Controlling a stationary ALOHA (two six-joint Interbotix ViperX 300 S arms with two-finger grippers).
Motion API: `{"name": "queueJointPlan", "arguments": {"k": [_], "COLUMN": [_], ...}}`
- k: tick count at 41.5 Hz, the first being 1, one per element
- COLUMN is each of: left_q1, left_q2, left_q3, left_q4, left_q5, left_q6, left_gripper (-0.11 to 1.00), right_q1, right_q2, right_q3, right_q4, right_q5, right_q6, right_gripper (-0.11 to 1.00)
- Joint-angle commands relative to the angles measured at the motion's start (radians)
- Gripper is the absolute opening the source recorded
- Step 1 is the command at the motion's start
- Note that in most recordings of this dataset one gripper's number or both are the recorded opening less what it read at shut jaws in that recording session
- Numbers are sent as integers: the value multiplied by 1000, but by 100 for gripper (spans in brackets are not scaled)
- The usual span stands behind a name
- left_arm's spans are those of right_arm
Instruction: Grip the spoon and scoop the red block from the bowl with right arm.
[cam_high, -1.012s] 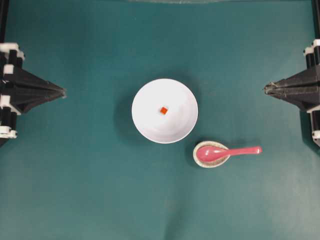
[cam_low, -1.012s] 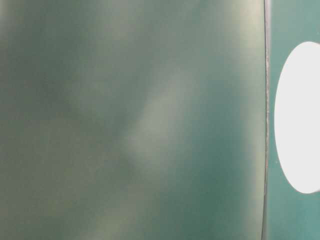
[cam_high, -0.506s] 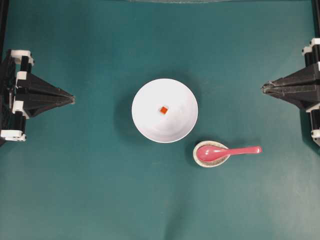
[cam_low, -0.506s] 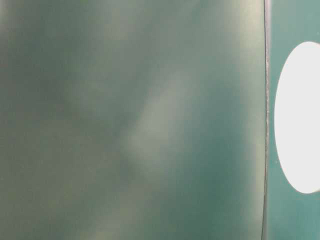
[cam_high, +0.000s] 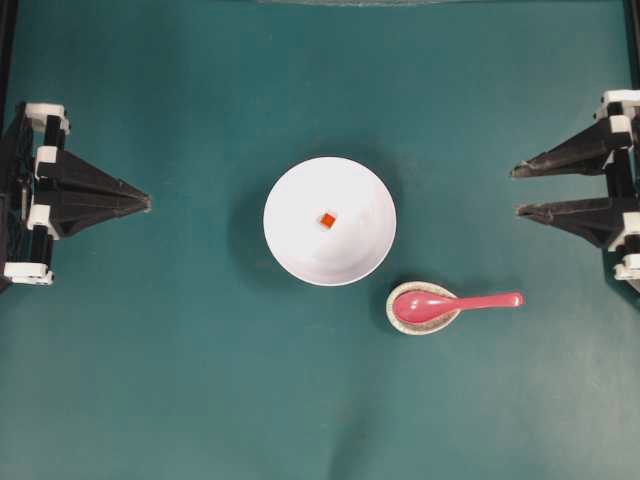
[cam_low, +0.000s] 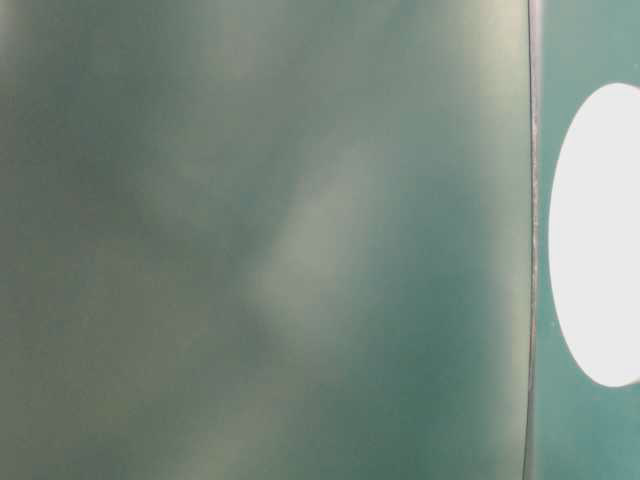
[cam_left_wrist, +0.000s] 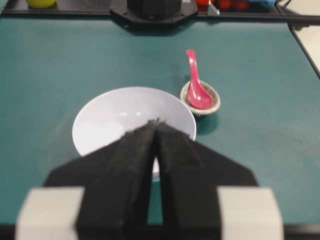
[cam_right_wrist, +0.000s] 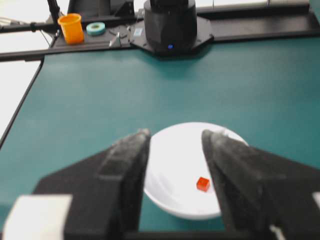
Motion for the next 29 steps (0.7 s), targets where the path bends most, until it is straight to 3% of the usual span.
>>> {"name": "queueJointPlan", "arguments": {"k": [1, 6, 12, 29], "left_q1": [-3, -3, -3, -3], "left_q2": [5, 5, 5, 5], "left_q3": [-28, -28, -28, -25], "left_q4": [3, 3, 3, 5], "left_q5": [6, 23, 48, 51], "left_q6": [2, 6, 6, 18], "left_gripper": [0, 0, 0, 0], "right_q1": [2, 12, 57, 311], "right_q2": [32, 92, 178, 515], "right_q3": [-15, 3, 55, 189], "right_q4": [5, 5, 15, 250], "right_q5": [-6, -38, -160, -675], "right_q6": [0, 0, 2, 0], "right_gripper": [52, 52, 52, 52]}}
